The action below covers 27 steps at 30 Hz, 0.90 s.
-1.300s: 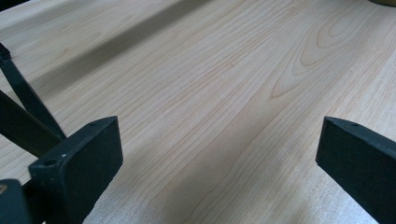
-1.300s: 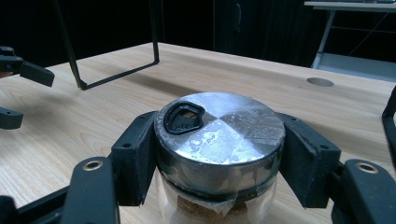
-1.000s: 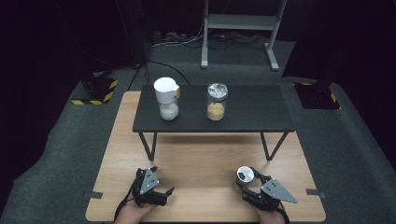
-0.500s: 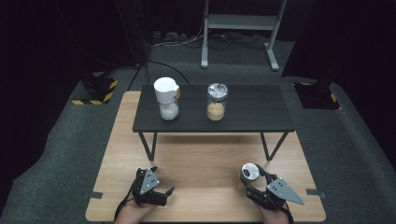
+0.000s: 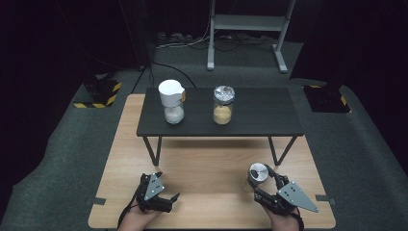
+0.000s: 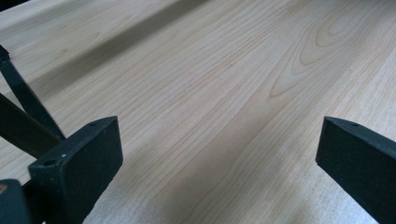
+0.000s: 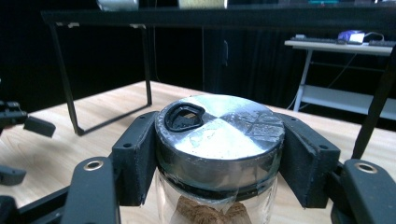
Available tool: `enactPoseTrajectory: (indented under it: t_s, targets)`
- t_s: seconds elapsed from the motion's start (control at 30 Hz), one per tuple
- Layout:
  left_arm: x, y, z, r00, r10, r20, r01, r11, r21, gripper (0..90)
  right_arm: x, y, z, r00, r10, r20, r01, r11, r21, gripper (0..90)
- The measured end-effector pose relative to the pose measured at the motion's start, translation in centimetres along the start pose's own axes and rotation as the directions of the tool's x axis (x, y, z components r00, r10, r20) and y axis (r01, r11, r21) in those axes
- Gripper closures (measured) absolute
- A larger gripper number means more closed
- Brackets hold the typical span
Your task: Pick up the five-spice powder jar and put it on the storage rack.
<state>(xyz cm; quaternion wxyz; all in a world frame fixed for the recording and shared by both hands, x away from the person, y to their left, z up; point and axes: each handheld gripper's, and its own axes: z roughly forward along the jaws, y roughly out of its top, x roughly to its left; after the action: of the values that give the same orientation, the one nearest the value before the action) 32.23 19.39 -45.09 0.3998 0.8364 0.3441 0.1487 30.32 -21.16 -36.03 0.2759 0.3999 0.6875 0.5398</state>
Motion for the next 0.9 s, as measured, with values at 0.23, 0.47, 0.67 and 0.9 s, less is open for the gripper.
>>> enactPoseTrajectory:
  t_s: [0.23,0.47,0.67,0.9]
  targets:
    - [0.0,0.0,0.0,1.0,-0.003,0.001,0.003,1.0,-0.004,0.9,0.2,1.2,0.2,1.0,-0.003,-0.004,0.003,0.9994,-0.035,34.7]
    - [0.0,0.0,0.0,1.0,-0.005,0.003,0.005,1.0,-0.005,0.9,0.0,2.4,0.2,1.0,-0.004,0.004,0.004,0.9977,-0.067,34.7]
    - [0.0,0.0,-0.1,1.0,-0.002,0.004,0.002,1.0,-0.006,0.9,-0.3,4.0,0.1,0.9999,-0.007,0.013,0.008,0.9949,-0.1,34.7]
    - [0.0,0.0,-0.1,1.0,0.0,0.005,0.0,1.0,-0.007,0.9,-0.4,5.7,0.0,0.9996,-0.02,0.02,0.023,0.9911,-0.131,34.8]
